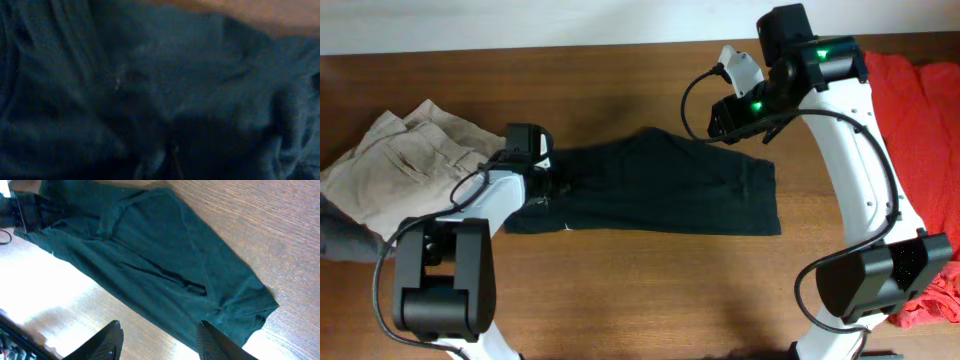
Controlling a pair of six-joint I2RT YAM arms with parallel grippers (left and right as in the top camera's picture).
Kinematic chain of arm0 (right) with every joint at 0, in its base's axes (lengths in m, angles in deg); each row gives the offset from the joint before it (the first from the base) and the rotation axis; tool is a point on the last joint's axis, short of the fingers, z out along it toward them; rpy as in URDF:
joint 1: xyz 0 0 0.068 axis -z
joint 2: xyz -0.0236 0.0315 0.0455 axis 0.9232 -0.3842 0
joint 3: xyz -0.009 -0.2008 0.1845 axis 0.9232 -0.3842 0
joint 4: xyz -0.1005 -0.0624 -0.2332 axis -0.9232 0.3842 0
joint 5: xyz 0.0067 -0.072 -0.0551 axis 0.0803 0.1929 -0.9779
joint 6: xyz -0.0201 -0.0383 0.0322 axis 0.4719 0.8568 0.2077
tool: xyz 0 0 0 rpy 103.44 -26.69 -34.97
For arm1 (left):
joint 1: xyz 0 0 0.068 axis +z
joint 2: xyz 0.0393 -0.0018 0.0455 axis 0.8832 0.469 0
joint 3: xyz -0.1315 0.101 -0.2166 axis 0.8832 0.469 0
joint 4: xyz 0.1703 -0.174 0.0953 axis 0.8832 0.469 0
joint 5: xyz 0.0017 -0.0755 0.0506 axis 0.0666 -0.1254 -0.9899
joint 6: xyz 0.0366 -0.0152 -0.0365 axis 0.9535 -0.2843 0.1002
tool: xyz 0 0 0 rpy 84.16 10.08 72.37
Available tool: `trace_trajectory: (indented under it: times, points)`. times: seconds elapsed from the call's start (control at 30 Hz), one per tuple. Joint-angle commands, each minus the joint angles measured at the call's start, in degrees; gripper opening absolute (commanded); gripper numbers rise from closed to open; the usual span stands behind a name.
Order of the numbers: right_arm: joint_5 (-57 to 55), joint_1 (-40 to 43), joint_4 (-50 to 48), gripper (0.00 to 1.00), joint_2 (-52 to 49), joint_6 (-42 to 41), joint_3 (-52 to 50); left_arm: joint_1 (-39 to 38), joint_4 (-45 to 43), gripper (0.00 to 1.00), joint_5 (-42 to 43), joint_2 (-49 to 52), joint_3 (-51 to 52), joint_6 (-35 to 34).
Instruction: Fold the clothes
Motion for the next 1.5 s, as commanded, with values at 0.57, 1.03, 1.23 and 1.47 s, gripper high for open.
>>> trace_trajectory:
  times: [0.57, 1.03, 1.23, 1.47]
  points:
    - [-4.33, 0.26, -0.22, 0.52, 1.07, -0.48, 0.28, 5.81, 5.38, 0.01, -0.39, -3.91, -2.62, 1.03]
    - [-15.34, 2.05, -1.4, 0.61, -0.85, -12.11, -0.39, 7.37, 5.51, 0.0, -0.39, -4.0, -2.62, 2.12]
    - [-9.88, 7.56, 1.38, 0.62, -4.81, -17.4, -2.67, 7.37, 5.75, 0.01, -0.35, -4.0, -2.62, 2.1]
    - [-6.12, 10.45, -2.99, 0.61, -5.92, -20.87, -11.74, 7.34, 5.75, 0.0, -0.11, -4.0, -2.62, 2.1]
